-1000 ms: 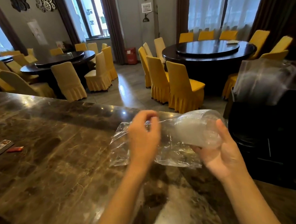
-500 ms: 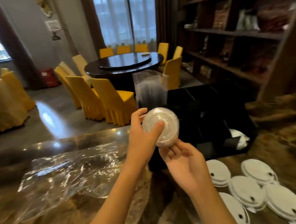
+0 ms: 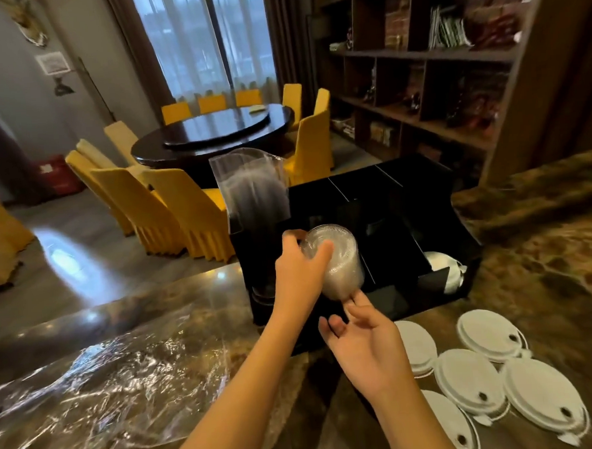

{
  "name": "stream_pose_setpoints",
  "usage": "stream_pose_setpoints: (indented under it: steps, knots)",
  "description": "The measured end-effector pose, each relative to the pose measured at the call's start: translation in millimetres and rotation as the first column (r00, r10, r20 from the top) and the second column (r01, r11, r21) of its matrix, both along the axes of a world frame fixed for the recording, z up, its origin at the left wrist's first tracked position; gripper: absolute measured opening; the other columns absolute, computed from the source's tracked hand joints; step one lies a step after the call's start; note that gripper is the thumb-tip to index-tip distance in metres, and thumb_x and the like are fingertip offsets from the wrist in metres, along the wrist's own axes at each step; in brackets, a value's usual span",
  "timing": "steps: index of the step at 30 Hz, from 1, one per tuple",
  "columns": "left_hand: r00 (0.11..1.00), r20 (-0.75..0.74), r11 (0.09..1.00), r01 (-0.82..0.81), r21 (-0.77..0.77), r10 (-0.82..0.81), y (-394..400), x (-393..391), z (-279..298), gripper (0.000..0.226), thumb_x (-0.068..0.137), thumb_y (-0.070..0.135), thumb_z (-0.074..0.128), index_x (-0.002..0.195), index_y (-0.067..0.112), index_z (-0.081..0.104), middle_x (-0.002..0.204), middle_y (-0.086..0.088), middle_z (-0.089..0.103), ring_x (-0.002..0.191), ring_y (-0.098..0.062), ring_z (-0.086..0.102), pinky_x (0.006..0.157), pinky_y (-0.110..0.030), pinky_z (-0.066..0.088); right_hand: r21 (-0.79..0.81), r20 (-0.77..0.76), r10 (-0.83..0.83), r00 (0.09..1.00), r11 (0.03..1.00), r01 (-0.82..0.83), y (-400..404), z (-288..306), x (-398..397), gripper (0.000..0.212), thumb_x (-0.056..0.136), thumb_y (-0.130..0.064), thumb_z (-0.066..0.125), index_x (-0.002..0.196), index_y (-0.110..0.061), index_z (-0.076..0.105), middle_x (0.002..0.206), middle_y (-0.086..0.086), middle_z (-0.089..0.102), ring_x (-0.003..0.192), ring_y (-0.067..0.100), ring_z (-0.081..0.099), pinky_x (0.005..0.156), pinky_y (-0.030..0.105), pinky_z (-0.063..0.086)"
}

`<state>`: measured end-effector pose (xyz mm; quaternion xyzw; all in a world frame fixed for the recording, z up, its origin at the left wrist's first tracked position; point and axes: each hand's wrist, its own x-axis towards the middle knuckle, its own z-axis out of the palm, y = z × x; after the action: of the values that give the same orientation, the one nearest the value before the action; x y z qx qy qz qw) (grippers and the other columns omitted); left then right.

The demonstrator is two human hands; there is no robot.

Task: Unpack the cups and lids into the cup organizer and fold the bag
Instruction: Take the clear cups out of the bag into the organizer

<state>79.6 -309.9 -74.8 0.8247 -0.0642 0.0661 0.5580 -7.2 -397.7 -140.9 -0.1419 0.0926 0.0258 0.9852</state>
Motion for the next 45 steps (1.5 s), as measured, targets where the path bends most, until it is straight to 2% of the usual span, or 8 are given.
stream_pose_setpoints:
  steps: [5, 12, 18, 23, 28, 33, 40, 45]
  knots:
    - [0.997, 0.027, 0.949, -0.075, 0.305, 0.070, -4.1, 9.2, -6.3, 0.052, 0.081, 0.053, 0.066, 0.122, 0.021, 0.061, 0.121, -0.005, 0.064, 0.118, -0.032, 0.053, 0.102, -0.050, 0.043, 0.076, -0.111, 0.001, 0.994, 0.997, 0.007, 6.4, -7.2, 5.9, 0.035, 0.086, -0.002, 0.056, 0.117, -0.010, 0.070, 0.093, 0.015, 0.068, 0.072, 0.026, 0.062, 0.084, 0.049, 0.057]
    - [0.964, 0.249, 0.657, -0.250, 0.711, 0.098, -13.2, 10.0, -22.7, 0.050, 0.080, 0.054, 0.074, 0.116, 0.021, 0.062, 0.125, -0.012, 0.055, 0.115, -0.039, 0.050, 0.092, -0.050, 0.044, 0.123, -0.266, -0.008, 0.964, 0.992, 0.042, 4.4, -20.8, -0.9, 0.043, 0.095, -0.009, 0.050, 0.138, -0.012, 0.054, 0.127, 0.019, 0.062, 0.102, 0.038, 0.067, 0.091, 0.053, 0.054]
    - [0.961, 0.274, 0.532, -0.255, 0.807, 0.045, -15.2, 10.5, -25.6, 0.036, 0.086, 0.056, 0.067, 0.104, 0.026, 0.073, 0.122, -0.010, 0.055, 0.114, -0.038, 0.047, 0.090, -0.049, 0.044, 0.106, -0.260, 0.006, 0.966, 0.994, 0.023, -1.3, -26.4, -11.2, 0.041, 0.100, -0.012, 0.047, 0.139, -0.017, 0.055, 0.141, 0.013, 0.059, 0.116, 0.043, 0.065, 0.104, 0.054, 0.046]
    - [0.950, 0.311, 0.439, -0.284, 0.852, 0.010, -17.4, 5.4, -28.2, 0.038, 0.086, 0.058, 0.065, 0.105, 0.026, 0.072, 0.124, -0.011, 0.055, 0.116, -0.038, 0.047, 0.090, -0.050, 0.042, 0.007, -0.300, 0.004, 0.954, 1.000, -0.002, -7.1, -30.9, -28.3, 0.036, 0.095, -0.006, 0.052, 0.128, -0.014, 0.059, 0.140, 0.007, 0.056, 0.105, 0.041, 0.071, 0.087, 0.048, 0.054]
    - [0.914, 0.404, 0.512, -0.334, 0.792, -0.029, -12.8, -8.5, -22.1, 0.031, 0.091, 0.047, 0.065, 0.104, 0.019, 0.070, 0.125, -0.014, 0.056, 0.115, -0.038, 0.048, 0.089, -0.048, 0.040, -0.043, -0.303, -0.009, 0.953, 0.999, -0.005, -11.5, -25.9, -46.2, 0.052, 0.079, -0.007, 0.061, 0.131, -0.011, 0.060, 0.134, 0.009, 0.065, 0.106, 0.040, 0.071, 0.081, 0.045, 0.055]
    - [0.838, 0.539, 0.808, -0.258, 0.530, -0.085, 4.9, -36.1, -13.3, 0.012, 0.093, 0.024, 0.067, 0.093, 0.012, 0.070, 0.102, -0.006, 0.060, 0.095, -0.025, 0.053, 0.077, -0.040, 0.042, -0.096, -0.254, -0.024, 0.967, 0.995, 0.000, -13.6, -12.2, -65.7, 0.046, 0.080, -0.010, 0.062, 0.126, -0.009, 0.065, 0.120, 0.010, 0.074, 0.105, 0.038, 0.072, 0.073, 0.042, 0.059]
    - [0.943, 0.265, 0.965, 0.143, 0.218, -0.200, 17.8, -109.2, -73.5, 0.014, 0.090, 0.003, 0.067, 0.100, 0.012, 0.069, 0.093, -0.001, 0.066, 0.089, -0.018, 0.063, 0.079, -0.045, 0.055, -0.311, -0.269, -0.184, 0.945, 0.945, 0.096, -34.2, -4.8, -115.5, 0.027, 0.085, -0.011, 0.064, 0.110, -0.008, 0.076, 0.116, 0.016, 0.074, 0.099, 0.035, 0.074, 0.072, 0.039, 0.059]
    - [0.981, 0.082, 0.946, 0.147, 0.290, -0.178, 20.5, -149.3, -122.5, 0.018, 0.088, 0.004, 0.069, 0.100, 0.019, 0.068, 0.098, 0.003, 0.065, 0.091, -0.016, 0.061, 0.083, -0.043, 0.054, -0.899, -0.175, -0.398, 0.901, 0.438, 0.019, -74.5, -0.2, -150.2, 0.028, 0.093, -0.002, 0.060, 0.093, -0.023, 0.078, 0.098, 0.008, 0.078, 0.084, 0.025, 0.074, 0.073, 0.036, 0.059]
